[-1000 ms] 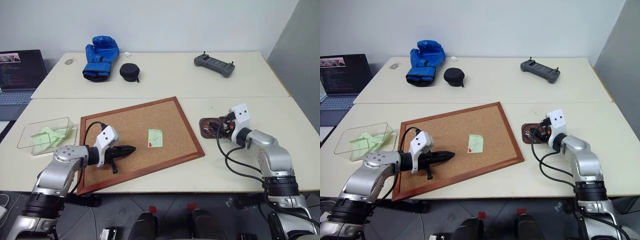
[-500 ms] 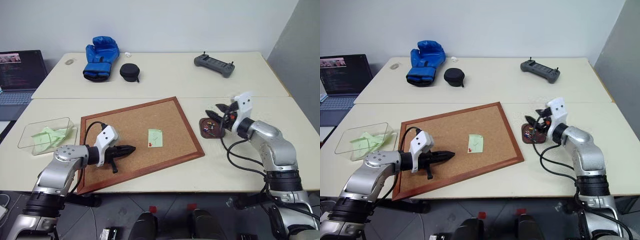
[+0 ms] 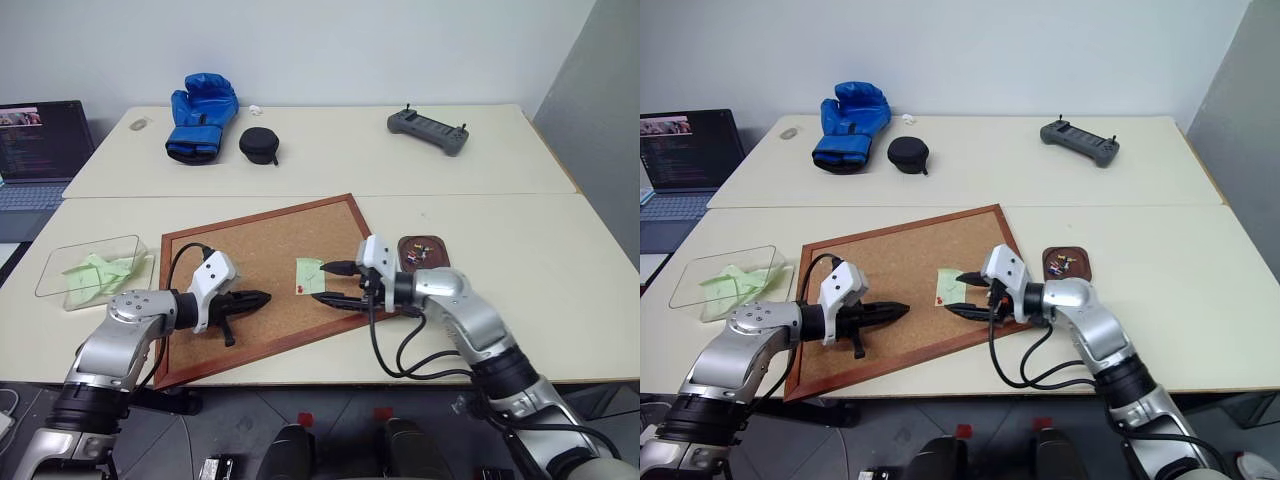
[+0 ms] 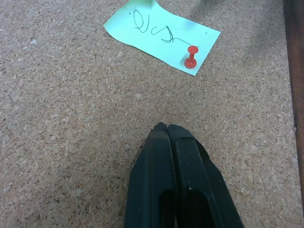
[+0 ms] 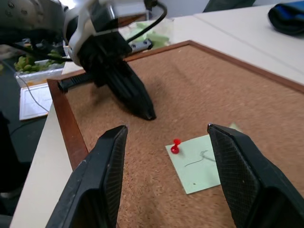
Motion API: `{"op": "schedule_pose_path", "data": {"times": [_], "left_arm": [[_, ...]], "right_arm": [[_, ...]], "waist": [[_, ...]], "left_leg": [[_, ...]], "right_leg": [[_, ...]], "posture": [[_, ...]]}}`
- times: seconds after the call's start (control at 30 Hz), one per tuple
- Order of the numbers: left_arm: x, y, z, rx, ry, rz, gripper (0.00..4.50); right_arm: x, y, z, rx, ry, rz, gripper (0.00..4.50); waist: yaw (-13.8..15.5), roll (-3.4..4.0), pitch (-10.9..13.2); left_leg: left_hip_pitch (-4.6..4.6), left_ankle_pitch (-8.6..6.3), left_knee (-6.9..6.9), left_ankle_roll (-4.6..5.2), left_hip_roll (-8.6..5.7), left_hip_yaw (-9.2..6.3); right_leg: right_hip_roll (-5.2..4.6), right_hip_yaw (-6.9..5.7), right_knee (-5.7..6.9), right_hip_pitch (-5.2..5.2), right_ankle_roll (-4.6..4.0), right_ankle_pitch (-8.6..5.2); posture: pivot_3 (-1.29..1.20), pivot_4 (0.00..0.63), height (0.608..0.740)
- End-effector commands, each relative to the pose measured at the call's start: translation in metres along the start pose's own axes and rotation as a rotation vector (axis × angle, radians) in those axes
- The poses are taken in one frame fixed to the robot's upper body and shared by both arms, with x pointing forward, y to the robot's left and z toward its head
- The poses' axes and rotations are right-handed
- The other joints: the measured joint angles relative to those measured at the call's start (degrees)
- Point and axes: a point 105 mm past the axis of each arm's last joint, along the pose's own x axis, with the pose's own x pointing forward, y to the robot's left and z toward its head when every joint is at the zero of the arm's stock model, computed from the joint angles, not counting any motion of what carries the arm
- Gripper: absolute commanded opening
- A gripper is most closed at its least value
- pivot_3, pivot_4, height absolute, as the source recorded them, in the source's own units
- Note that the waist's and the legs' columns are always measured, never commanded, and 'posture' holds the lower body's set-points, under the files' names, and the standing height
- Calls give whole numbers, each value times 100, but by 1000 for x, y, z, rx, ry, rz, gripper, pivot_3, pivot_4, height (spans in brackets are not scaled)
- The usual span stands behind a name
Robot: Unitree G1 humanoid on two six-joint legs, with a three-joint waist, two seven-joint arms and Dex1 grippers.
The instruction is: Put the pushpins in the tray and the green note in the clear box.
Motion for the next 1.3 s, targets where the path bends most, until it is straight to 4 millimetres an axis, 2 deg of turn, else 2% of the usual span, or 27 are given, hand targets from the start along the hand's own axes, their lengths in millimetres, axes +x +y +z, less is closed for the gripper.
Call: {"op": "schedule_pose_path", "data": {"times": [0.03, 0.33, 0.57, 0.67, 1.03, 1.17, 1.3], "left_arm": [[2, -7, -26, -54, 92, -1, 0], [-1, -6, -27, -61, 92, 14, 0], [-3, -6, -29, -66, 93, 22, 0], [-3, -6, -28, -67, 92, 24, 0], [-2, -5, -28, -67, 92, 25, 0], [-2, -5, -28, -67, 92, 26, 0], [-2, -5, -28, -67, 91, 27, 0]], "right_arm": [[19, 0, 3, -57, -21, 37, 2856], [48, -7, -5, -56, -6, 28, 2856], [56, -5, -11, -40, 12, 36, 2856], [57, -8, -12, -31, 11, 13, 2427], [54, -16, -15, -5, 25, -24, 11], [52, -19, -17, -15, 35, -37, 11], [48, -23, 10, -69, -48, -40, 11]], "waist": [[0, 0, 0], [-10, 0, 0], [-33, 0, 0], [-42, 0, 0], [-47, 0, 0], [-47, 0, -1], [-47, 0, 0]], "left_leg": [[2, 0, -1, 0, 0, 1], [4, 0, -2, 0, 0, 1], [13, 0, -11, 0, 1, 3], [14, 0, -11, 0, 1, 4], [18, 0, -11, -1, 1, 5], [19, 0, -11, -1, 1, 5], [21, 0, -11, -1, 1, 6]], "right_leg": [[0, 1, 1, 0, 0, 0], [0, 2, 4, -1, -1, 0], [0, 6, 9, 0, -2, 0], [0, 7, 10, 0, -2, 0], [0, 9, 19, 0, -2, 0], [0, 10, 19, 0, -2, 0], [-1, 11, 23, 0, -2, 0]], "posture": [[0, 150, 740], [0, 150, 740], [0, 150, 740], [0, 150, 740], [0, 150, 740], [0, 150, 740], [0, 150, 740]]}}
